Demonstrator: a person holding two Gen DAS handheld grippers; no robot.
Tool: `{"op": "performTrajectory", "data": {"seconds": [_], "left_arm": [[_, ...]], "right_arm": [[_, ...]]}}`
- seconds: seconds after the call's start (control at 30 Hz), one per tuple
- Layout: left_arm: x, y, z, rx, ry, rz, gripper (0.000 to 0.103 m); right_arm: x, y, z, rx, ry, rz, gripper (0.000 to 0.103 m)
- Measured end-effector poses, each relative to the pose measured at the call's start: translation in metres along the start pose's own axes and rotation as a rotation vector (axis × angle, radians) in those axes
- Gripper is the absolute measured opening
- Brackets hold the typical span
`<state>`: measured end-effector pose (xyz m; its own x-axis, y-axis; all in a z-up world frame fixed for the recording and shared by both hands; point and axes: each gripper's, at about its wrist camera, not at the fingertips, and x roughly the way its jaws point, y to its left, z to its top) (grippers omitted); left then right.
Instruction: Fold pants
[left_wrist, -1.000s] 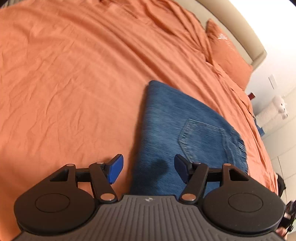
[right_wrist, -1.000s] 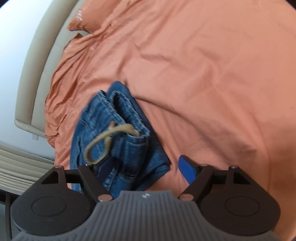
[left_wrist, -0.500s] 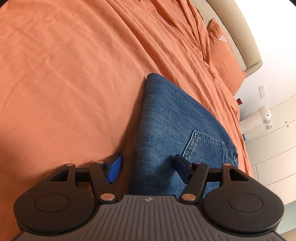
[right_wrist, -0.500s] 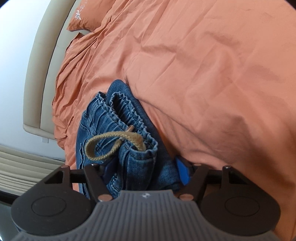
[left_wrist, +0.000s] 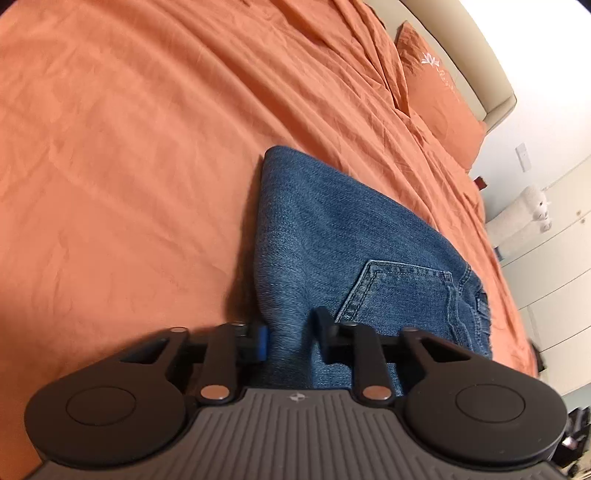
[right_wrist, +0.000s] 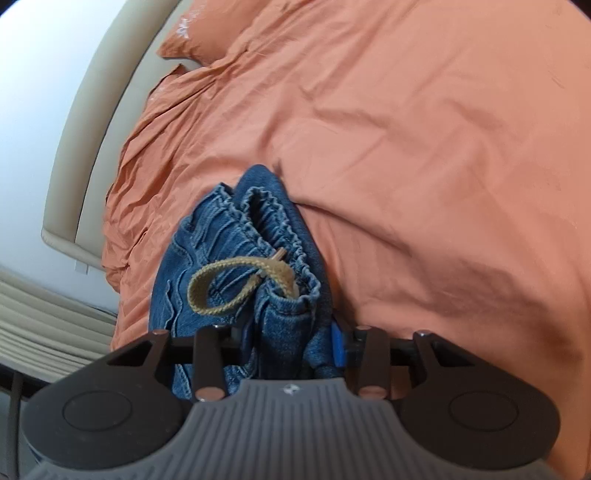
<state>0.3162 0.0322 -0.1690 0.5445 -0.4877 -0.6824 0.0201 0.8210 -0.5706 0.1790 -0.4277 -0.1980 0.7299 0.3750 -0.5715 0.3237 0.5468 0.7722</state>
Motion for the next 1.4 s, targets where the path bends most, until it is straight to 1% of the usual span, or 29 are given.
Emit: {"op": "performTrajectory", "data": {"seconds": [0.1, 0.17, 0.4, 0.6, 0.73, 0.83, 1.1, 1.2, 1.4], "left_arm": [[-0.007, -0.017, -0.002, 0.080, -0.031, 0.044, 0.012], [-0.009, -0.024, -0.003, 0.115, -0.040, 0.067, 0.011], [-0.018, -0.036, -0.004, 0.183, -0.058, 0.098, 0.009], [-0.034, -0.041, -0.001, 0.191, -0.039, 0.083, 0.009], [-0.054, -0.049, -0.009, 0.226, -0.025, 0.107, 0.009], [-0.064, -0.050, -0.011, 0.205, -0.017, 0.099, 0.009], [-0.100, -0.065, -0.014, 0.271, -0.006, 0.115, 0.009], [-0.118, -0.068, -0.011, 0.293, -0.022, 0.134, 0.009], [-0.170, -0.069, 0.001, 0.333, -0.072, 0.147, 0.009]], "right_arm": [[-0.004, 0.003, -0.001, -0.029, -0.005, -0.002, 0.031], [-0.008, 0.006, -0.002, -0.064, -0.011, 0.000, 0.030], [-0.019, 0.015, -0.001, -0.119, -0.015, 0.011, 0.027], [-0.031, 0.023, -0.002, -0.124, -0.006, 0.018, 0.027], [-0.045, 0.025, -0.008, -0.094, 0.012, 0.028, 0.026], [-0.052, 0.028, -0.013, -0.078, 0.029, 0.020, 0.026], [-0.083, 0.053, -0.034, -0.120, 0.027, 0.042, 0.025], [-0.095, 0.067, -0.045, -0.147, 0.034, 0.069, 0.025], [-0.111, 0.102, -0.067, -0.197, 0.048, 0.125, 0.025]]}}
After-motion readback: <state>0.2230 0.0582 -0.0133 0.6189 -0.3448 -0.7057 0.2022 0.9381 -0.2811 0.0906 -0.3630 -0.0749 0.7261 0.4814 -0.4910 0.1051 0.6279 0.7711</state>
